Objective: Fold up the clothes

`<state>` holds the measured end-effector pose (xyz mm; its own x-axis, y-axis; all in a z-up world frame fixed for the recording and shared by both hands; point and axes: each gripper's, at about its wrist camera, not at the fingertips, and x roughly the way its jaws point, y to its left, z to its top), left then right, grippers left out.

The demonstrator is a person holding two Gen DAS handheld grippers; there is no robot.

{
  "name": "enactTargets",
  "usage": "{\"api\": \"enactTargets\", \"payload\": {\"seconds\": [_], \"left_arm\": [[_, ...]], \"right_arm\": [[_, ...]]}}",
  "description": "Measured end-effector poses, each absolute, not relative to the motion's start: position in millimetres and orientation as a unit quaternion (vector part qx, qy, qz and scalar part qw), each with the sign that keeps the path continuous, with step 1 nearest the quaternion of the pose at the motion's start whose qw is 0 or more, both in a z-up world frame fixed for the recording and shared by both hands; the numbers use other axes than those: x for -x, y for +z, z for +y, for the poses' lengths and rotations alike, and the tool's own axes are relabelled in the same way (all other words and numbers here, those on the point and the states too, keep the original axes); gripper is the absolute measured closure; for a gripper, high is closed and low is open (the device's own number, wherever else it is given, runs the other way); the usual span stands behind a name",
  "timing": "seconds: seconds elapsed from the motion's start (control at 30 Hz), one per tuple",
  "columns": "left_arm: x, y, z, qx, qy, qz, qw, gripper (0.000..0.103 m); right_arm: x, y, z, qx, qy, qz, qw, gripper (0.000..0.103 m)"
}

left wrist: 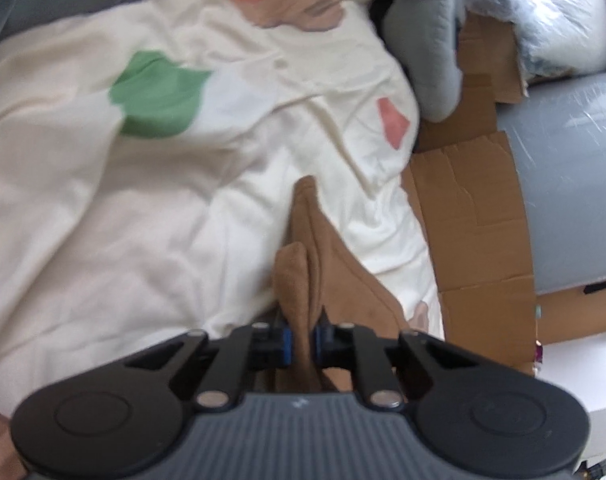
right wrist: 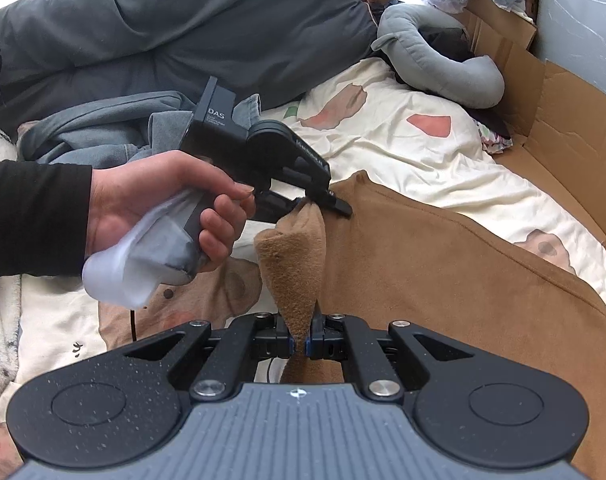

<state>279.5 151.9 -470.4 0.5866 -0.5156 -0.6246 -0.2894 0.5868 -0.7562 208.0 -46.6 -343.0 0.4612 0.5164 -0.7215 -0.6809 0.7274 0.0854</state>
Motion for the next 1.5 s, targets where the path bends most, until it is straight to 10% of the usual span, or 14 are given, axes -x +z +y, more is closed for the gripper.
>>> {"api": "enactTargets", "payload": {"seconds": [1.5], "left_arm": [[-302, -369, -144, 0.272, -0.196, 0.472, 0.815, 0.093]], "right_arm": [[-185, -348, -305, -0.18, 0.253, 0.38, 0.871, 0.101]]}}
